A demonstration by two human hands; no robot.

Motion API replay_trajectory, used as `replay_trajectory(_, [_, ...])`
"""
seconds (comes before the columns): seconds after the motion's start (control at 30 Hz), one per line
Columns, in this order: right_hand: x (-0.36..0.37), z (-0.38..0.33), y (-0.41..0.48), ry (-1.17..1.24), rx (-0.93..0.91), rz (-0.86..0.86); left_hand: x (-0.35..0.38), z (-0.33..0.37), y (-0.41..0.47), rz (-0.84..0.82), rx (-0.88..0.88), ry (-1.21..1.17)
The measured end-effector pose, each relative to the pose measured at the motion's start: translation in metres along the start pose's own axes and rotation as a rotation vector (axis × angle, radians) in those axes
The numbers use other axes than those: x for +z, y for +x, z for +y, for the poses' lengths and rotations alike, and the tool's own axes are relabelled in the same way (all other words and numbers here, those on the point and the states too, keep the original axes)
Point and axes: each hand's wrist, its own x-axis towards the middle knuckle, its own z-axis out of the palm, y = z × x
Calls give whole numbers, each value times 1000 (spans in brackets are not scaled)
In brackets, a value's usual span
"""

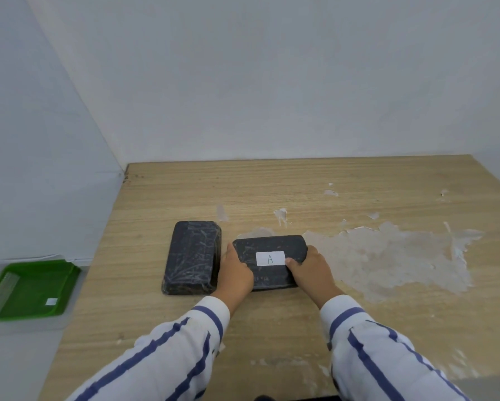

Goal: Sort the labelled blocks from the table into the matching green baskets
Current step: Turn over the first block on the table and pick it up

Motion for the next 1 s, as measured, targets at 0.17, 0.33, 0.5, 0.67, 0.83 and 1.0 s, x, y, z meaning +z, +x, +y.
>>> replay_trajectory(0.17, [-5,3,-5,193,-33,150,-4,-1,2,57,65,-31])
replay_trajectory(0.33, [-5,-4,-7,333,58,194,-8,4,2,155,120,-73])
replay_trajectory(0.5, [-2,-7,-7,361,93,174,-10,4,1,190,138,-52])
replay_trajectory(0.67, [-3,-13,-11,378,84,180,-15,4,-3,209,159,-49])
replay_trajectory(0.83, [-15,-26,-12,412,42,213,-28,18,-4,212,220,-24])
replay_trajectory(1.0, [-37,-49,-10,444,-39,234,-60,37,-7,267,355,108])
